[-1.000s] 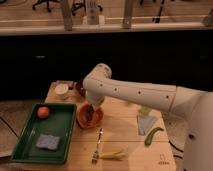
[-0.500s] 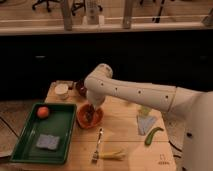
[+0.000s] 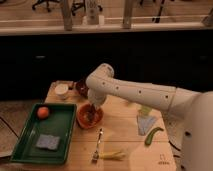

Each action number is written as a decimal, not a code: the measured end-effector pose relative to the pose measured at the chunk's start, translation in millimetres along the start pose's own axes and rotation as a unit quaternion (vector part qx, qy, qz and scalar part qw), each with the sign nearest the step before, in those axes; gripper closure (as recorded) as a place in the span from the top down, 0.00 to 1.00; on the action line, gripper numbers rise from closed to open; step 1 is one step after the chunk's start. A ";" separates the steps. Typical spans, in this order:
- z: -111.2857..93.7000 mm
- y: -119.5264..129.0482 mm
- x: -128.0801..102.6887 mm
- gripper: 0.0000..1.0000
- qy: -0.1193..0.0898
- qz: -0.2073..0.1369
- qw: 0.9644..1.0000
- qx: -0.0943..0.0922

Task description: Place grapes in red bowl

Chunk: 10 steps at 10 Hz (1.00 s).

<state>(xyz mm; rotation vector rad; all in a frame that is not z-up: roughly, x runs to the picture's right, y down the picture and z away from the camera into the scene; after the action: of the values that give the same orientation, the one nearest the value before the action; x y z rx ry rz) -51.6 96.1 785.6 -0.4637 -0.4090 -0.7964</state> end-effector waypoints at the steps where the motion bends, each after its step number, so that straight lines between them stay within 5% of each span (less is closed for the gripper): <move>1: 0.8 0.0 1.2 0.00 -0.001 -0.003 1.000 0.000; 10: 6.9 -0.3 10.6 0.00 -0.017 -0.032 0.999 -0.004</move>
<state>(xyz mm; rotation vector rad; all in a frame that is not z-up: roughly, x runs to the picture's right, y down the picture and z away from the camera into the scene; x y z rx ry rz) -46.3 93.5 796.8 -0.4740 -0.4553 -0.8538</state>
